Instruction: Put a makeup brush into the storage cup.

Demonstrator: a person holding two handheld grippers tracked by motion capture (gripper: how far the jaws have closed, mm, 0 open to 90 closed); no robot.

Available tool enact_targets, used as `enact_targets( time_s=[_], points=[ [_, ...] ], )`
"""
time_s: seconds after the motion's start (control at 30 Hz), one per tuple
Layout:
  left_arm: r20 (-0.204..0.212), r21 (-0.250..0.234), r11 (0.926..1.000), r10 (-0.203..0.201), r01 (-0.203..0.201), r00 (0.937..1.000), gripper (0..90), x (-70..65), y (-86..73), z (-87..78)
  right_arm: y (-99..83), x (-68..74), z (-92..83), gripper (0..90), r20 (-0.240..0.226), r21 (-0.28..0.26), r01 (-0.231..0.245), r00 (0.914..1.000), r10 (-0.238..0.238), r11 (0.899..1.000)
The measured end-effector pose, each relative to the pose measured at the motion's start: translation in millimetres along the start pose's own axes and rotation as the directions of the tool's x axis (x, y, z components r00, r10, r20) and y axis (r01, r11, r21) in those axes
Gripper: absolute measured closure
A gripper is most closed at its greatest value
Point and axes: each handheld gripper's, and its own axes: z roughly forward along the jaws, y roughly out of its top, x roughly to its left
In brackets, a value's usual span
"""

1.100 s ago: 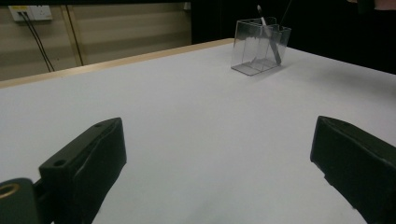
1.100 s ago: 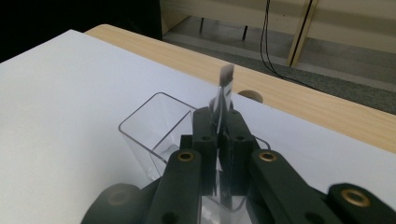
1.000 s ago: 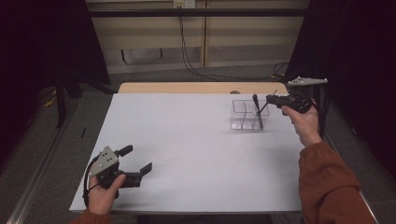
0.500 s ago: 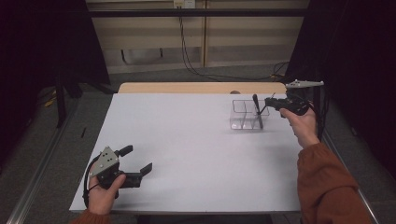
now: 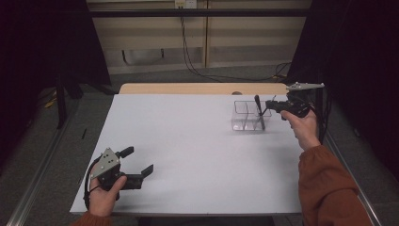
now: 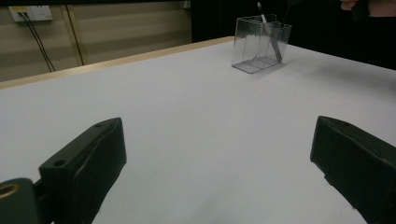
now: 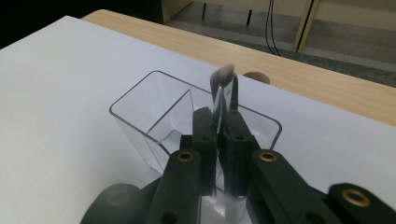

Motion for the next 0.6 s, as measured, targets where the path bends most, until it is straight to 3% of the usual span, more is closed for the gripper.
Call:
enact_targets(
  time_s=[0.13, 0.3, 0.47, 0.6],
  points=[
    [-0.003, 0.0, 1.0, 0.0, 0.0, 1.0, 3.6, 0.1, 0.0, -0.1, -2.1, 0.0, 1.6, 85.0, -0.003, 0.002, -0.004, 1.0, 0.004, 1.0],
    [-0.004, 0.0, 1.0, -0.006, 0.006, 1.0, 3.6, -0.3, -0.3, 0.1, -7.2, -1.8, 1.0, 77.5, -0.005, 0.0, -0.015, 0.9999, 0.015, 1.0],
    [-0.011, 0.0, 1.0, 0.003, -0.003, 0.9999, 3.6, 0.0, 0.2, -0.1, -14.6, -3.9, 0.6, 65.3, -0.007, -0.005, -0.031, 0.9995, 0.031, 1.0],
    [-0.011, 0.001, 1.0, 0.007, -0.007, 0.9999, 3.6, 0.8, 0.3, -0.4, -16.2, -4.7, -2.6, 50.5, -0.015, -0.029, -0.036, 0.9992, 0.036, 0.999]
  ],
)
